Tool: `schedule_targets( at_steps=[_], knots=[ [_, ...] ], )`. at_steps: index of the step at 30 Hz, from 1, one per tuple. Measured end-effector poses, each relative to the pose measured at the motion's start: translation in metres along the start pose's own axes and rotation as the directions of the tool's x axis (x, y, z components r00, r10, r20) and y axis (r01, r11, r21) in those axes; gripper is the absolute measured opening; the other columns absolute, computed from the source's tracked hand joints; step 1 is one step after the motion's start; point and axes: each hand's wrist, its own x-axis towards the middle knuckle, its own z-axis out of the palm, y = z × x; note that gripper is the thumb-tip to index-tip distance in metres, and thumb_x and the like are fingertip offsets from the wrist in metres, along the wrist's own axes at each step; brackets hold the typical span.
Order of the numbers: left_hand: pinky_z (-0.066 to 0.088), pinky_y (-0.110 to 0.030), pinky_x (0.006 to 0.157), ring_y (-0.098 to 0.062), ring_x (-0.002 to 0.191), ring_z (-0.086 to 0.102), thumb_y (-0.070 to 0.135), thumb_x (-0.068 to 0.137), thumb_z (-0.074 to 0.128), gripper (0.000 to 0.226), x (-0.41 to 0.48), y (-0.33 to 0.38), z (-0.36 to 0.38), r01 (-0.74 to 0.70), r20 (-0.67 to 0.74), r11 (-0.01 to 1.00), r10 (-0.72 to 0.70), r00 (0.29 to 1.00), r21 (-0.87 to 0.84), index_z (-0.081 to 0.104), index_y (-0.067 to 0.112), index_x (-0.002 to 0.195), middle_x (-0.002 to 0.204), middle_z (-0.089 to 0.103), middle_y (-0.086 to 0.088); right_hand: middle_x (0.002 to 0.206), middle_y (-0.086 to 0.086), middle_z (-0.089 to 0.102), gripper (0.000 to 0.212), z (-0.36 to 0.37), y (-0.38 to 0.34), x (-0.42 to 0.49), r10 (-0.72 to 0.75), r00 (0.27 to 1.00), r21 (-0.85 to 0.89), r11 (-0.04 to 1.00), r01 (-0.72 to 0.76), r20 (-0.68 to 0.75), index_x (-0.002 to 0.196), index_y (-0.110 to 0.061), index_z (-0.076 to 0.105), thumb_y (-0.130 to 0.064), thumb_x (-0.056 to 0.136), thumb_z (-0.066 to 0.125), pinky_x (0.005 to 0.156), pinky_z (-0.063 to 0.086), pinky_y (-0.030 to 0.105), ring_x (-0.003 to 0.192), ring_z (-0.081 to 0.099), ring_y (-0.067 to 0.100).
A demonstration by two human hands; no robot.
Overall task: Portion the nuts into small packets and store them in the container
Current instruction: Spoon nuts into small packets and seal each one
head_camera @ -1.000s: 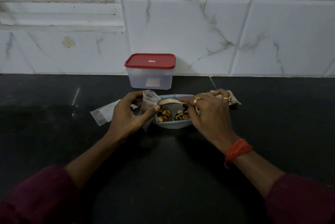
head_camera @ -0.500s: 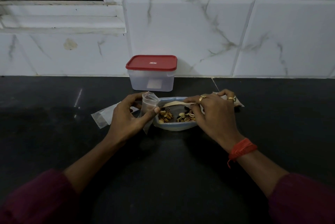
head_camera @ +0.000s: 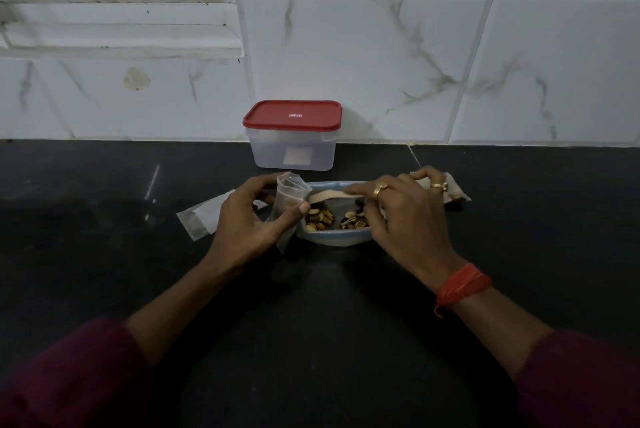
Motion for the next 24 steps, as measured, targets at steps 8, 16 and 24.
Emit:
schedule_targets(
  at_steps=[8,16,24],
  knots=[
    [0.040,-0.003,0.075,0.007,0.106,0.055,0.058,0.076,0.076,0.070,0.001,-0.006,0.000,-0.013,0.044,1.000,0.014,0.999,-0.006,0.058,0.023,0.134,0.122,0.062,0.013,0.084,-0.010,0.071,0.029,-0.005,0.007,0.000,0.055,0.997,0.006,0.998,-0.055,-0.045,0.102,-0.031,0.076,-0.030,0.092,0.049,0.097,0.030,0.041,0.080,0.062,0.011],
    [0.042,-0.002,0.075,0.017,0.102,0.052,0.037,0.079,0.079,0.061,0.002,-0.010,0.000,-0.011,0.096,1.000,0.011,0.995,0.004,0.057,0.026,0.135,0.120,0.059,0.016,0.081,-0.009,0.068,0.027,-0.001,0.016,-0.005,0.131,0.990,0.029,0.991,-0.133,0.054,0.117,-0.033,0.072,-0.026,0.096,0.057,0.097,0.033,0.046,0.080,0.060,0.012],
    [0.040,-0.003,0.076,0.020,0.102,0.050,0.044,0.077,0.076,0.059,0.002,-0.009,0.000,-0.019,0.108,1.000,0.021,0.994,-0.017,0.056,0.032,0.131,0.115,0.055,0.025,0.069,-0.021,0.052,0.031,-0.003,0.014,-0.004,0.171,0.984,0.090,0.981,-0.174,0.042,0.116,-0.034,0.072,-0.029,0.094,0.051,0.098,0.033,0.043,0.069,0.051,0.005]
  ],
)
